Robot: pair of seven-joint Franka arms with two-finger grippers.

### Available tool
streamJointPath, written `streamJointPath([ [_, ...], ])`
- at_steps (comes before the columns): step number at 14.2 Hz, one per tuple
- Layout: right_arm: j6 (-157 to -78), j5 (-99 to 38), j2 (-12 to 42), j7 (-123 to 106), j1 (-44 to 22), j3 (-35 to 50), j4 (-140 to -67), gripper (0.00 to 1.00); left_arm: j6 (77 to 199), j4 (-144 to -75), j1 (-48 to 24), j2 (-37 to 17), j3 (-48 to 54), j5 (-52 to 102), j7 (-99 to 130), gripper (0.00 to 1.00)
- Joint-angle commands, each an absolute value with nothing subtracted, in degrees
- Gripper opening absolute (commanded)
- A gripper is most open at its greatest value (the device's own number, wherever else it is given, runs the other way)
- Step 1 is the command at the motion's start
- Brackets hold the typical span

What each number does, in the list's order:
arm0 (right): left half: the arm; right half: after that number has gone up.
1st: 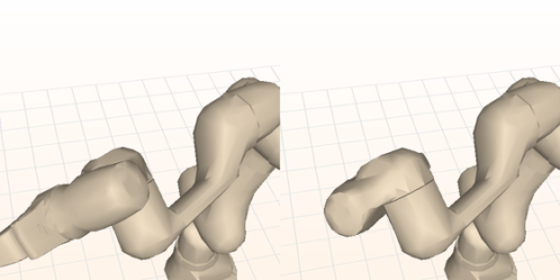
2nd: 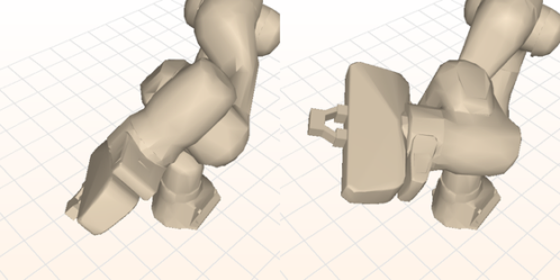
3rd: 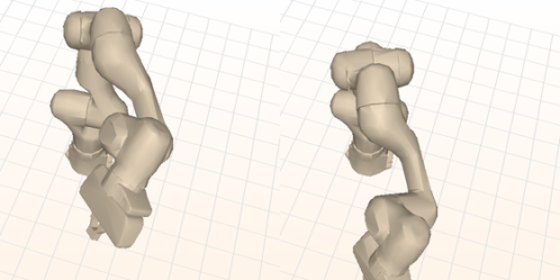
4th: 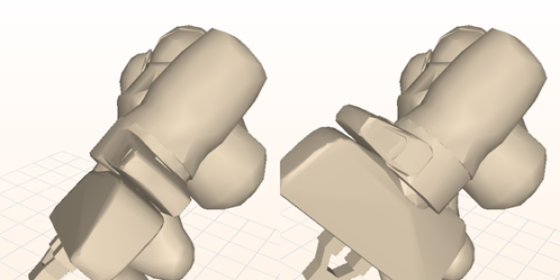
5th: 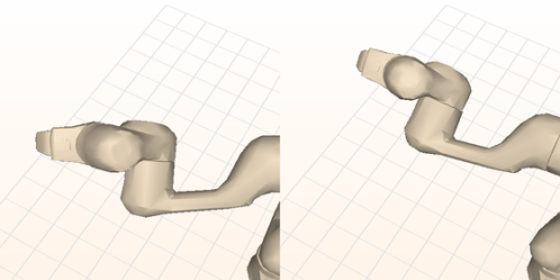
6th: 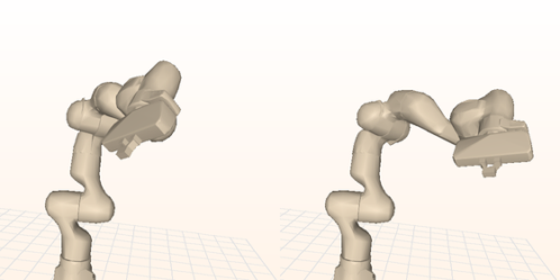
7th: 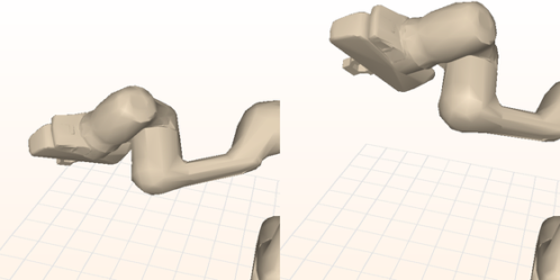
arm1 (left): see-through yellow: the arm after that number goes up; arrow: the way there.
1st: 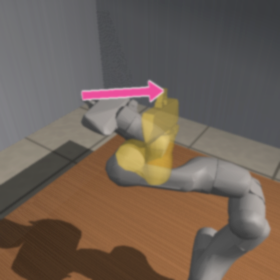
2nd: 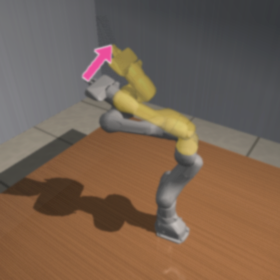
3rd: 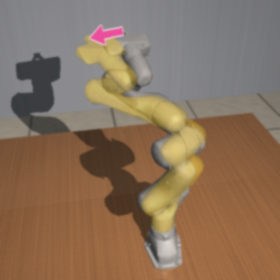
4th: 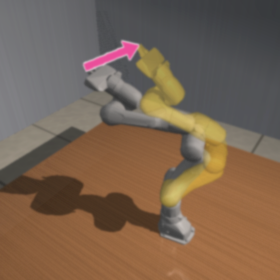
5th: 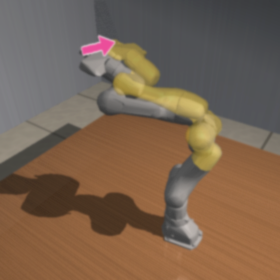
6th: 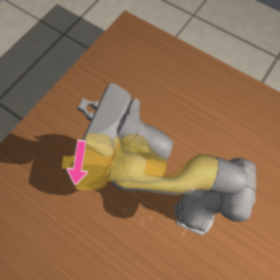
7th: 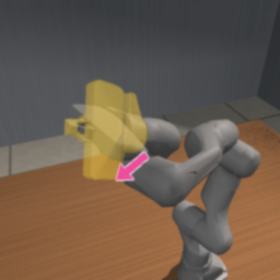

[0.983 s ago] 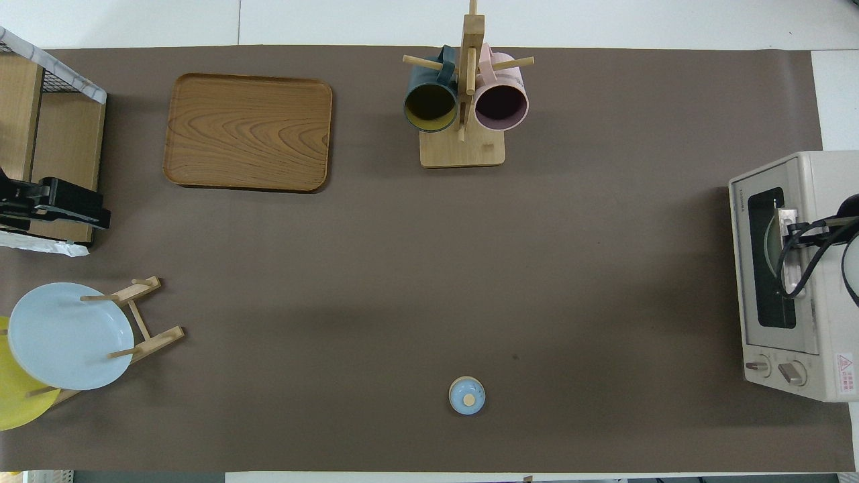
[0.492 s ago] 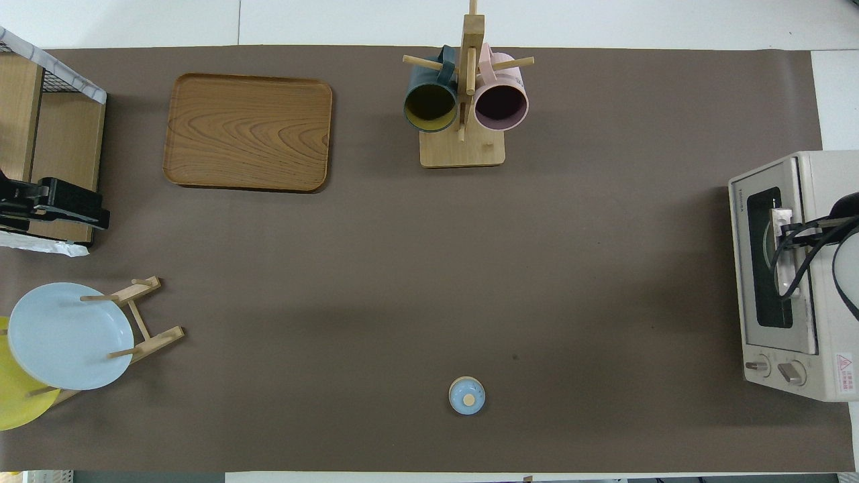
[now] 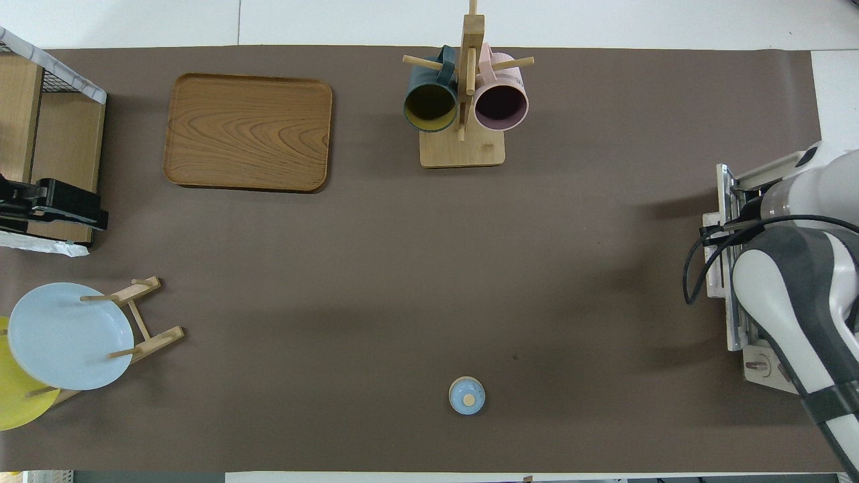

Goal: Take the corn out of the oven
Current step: 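Grasp the pale green plate inside the oven with the right gripper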

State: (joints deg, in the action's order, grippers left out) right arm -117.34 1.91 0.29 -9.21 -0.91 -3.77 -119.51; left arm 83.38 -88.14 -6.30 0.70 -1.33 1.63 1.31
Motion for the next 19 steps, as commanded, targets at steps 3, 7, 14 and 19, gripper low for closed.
streamJointPath([
  [3,-131.99,2.64,4.92,-9.06,-1.23,-4.39,-124.62,0.00,84.20,-90.26,-6.06,2.55,-1.32,0.62,1.05,1.00],
  [7,-136.39,1.68,9.74,-7.48,-1.58,-4.22,-125.16,0.00,84.37,-90.26,-6.07,2.46,-1.32,0.62,0.88,1.00],
  [14,-131.51,-3.25,10.81,-4.40,-6.50,-4.13,-119.90,0.00,85.25,-90.18,-6.15,2.37,-1.32,0.62,1.23,1.00],
  [19,-112.44,-2.02,4.06,-4.13,-5.10,-4.92,-113.55,0.25,85.43,-90.26,-6.24,2.46,-1.32,0.62,1.06,1.00],
])
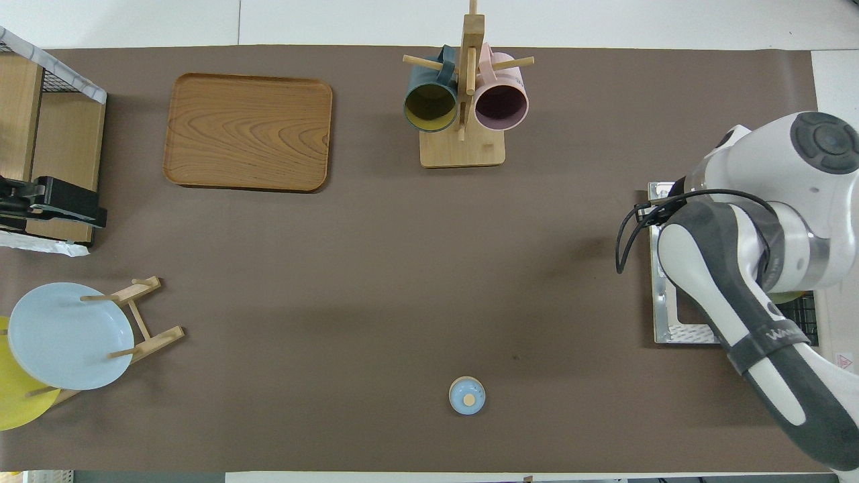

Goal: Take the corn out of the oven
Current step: 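Grasp the pale green plate inside the oven with the right gripper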

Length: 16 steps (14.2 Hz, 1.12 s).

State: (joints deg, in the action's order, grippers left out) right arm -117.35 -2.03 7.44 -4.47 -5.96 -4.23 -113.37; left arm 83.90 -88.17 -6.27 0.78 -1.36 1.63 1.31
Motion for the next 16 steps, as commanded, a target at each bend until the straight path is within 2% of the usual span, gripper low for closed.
streamJointPath([
  [1,-109.98,-1.59,3.26,-4.13,-3.01,-4.92,-113.82,0.28,85.43,-90.26,-6.24,2.37,-1.32,0.62,0.97,1.00],
  [3,-110.03,-1.14,2.29,-4.83,0.78,-4.75,-116.26,0.31,85.17,-90.26,-6.50,2.46,-1.32,0.53,0.97,1.00],
  [8,-118.38,-1.05,-0.52,-5.62,1.05,-4.75,-124.71,0.31,85.52,-90.26,-6.33,2.37,-1.32,0.62,1.14,1.00],
  [13,-119.71,3.33,-0.62,-8.44,1.05,-4.75,-125.24,0.33,85.61,-90.26,-6.15,2.37,-1.23,0.62,1.23,1.00],
  [16,-119.44,3.51,-0.35,-8.44,1.05,-4.75,-124.54,0.46,85.61,-90.26,-6.15,2.37,-1.23,0.62,1.23,1.00],
])
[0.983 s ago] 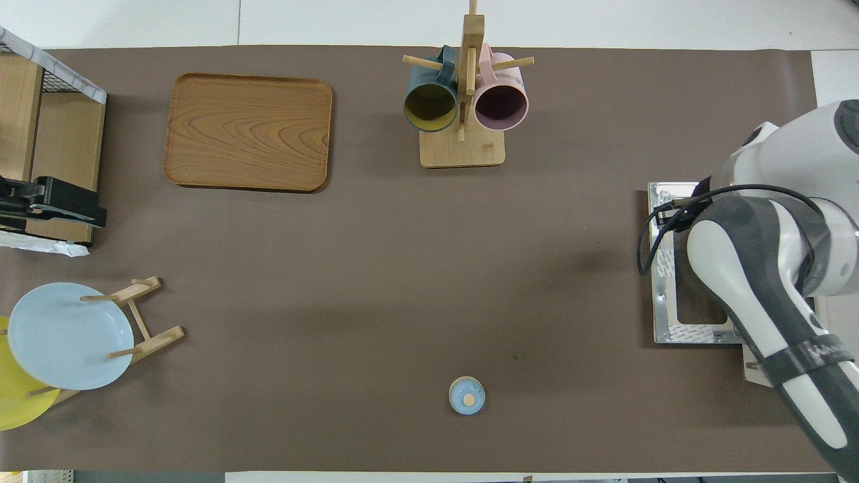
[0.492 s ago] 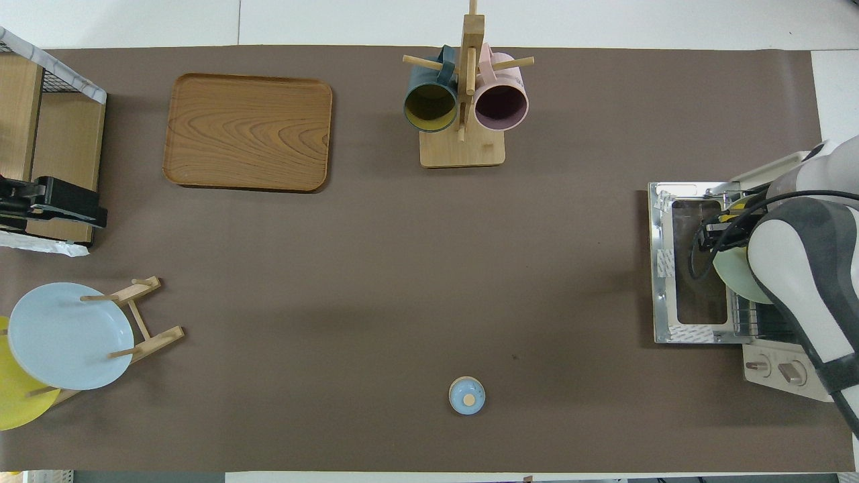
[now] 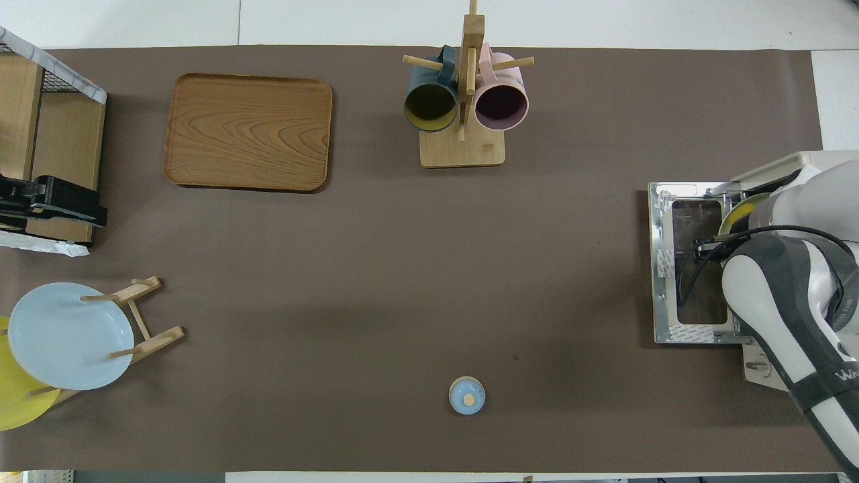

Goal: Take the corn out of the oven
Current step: 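Pull the plate with the yellow corn out of the oven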

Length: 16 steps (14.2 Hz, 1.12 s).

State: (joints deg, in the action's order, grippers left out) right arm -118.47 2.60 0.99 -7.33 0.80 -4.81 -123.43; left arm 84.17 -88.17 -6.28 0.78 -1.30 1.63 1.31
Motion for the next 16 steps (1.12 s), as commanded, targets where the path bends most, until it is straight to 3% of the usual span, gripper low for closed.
streamJointPath([
  [1,-119.44,3.52,-0.26,-8.52,1.05,-4.75,-124.28,0.46,85.61,-90.26,-6.15,2.37,-1.23,0.62,1.23,1.00],
  [6,-119.62,4.39,-0.26,-9.14,2.28,-4.75,-124.45,0.46,85.69,-90.26,-6.15,2.37,-1.23,0.62,1.23,1.00],
  [11,-121.99,4.39,0.00,-11.33,3.69,-4.66,-125.59,0.35,85.69,-90.26,-6.15,2.46,-1.23,0.62,1.23,1.00],
  [16,-123.74,4.39,-0.26,-11.16,3.60,-4.57,-127.26,0.35,85.69,-90.26,-6.15,2.37,-1.23,0.70,1.23,1.00],
])
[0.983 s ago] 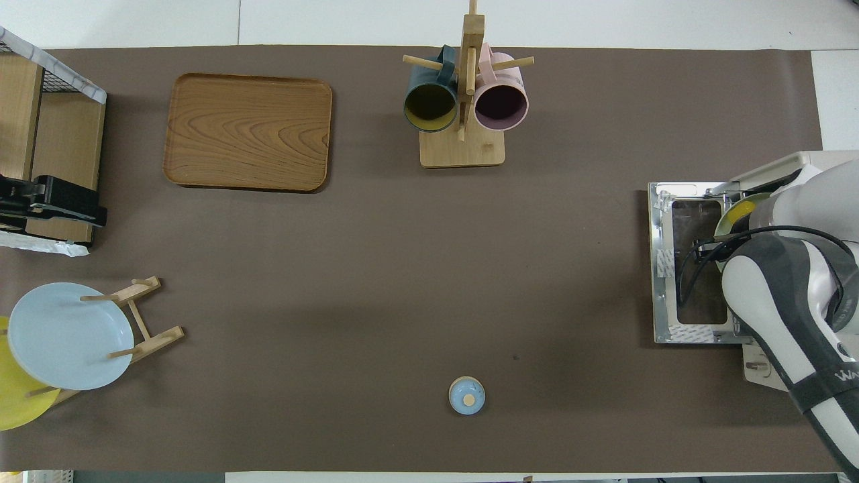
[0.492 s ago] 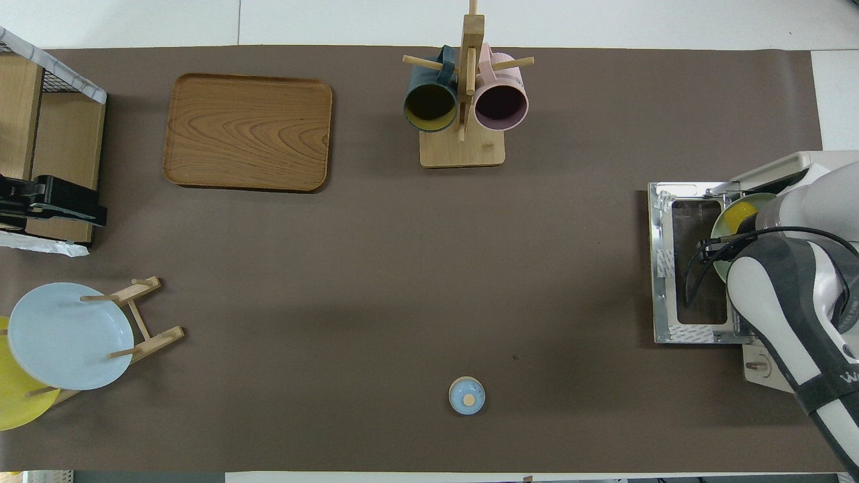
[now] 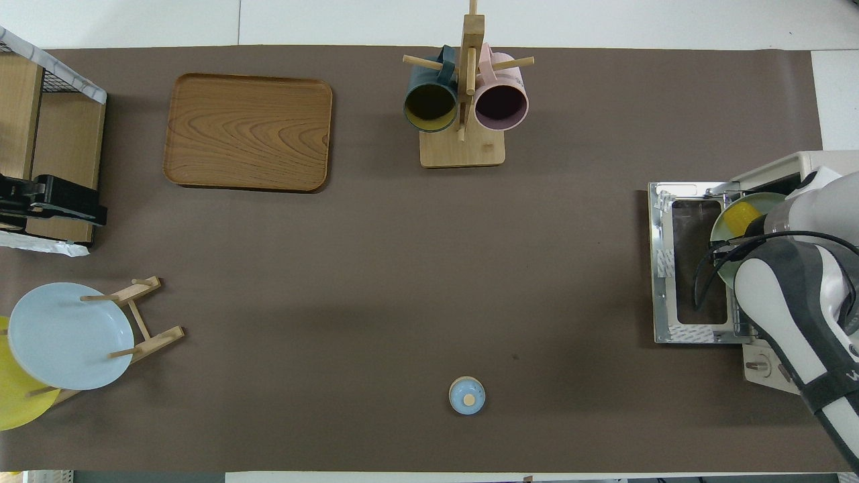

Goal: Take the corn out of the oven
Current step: 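Pull the plate with the yellow corn out of the oven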

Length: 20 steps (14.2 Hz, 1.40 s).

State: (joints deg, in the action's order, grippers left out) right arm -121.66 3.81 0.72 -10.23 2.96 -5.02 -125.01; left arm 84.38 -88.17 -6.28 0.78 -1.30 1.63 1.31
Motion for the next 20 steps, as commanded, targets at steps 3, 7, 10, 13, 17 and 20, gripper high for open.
streamJointPath([
  [3,-123.93,4.31,-0.26,-11.08,2.99,-4.57,-127.27,0.38,85.78,-90.26,-6.15,2.37,-1.23,0.70,1.23,1.00],
  [7,-124.19,4.31,-0.26,-11.60,3.60,-4.57,-127.53,0.30,85.87,-90.26,-6.24,2.37,-1.23,0.70,1.23,1.00],
  [10,-124.19,4.31,-0.61,-11.95,3.52,-4.57,-128.40,0.00,85.87,-90.26,-6.24,2.37,-1.23,0.70,1.23,1.00],
  [13,-122.27,4.31,0.00,-12.92,1.59,-4.13,-125.96,0.00,85.96,-90.26,-6.24,2.46,-1.23,0.79,1.23,1.00],
  [17,-112.08,4.48,3.59,-8.28,-7.80,-4.22,-114.02,0.00,85.96,-90.26,-6.24,2.37,-1.23,0.88,1.23,1.00],
  [20,-109.70,4.83,5.79,3.03,-17.45,-4.13,-109.00,0.00,85.96,-90.26,-6.24,2.37,-1.14,0.88,1.23,1.00],
])
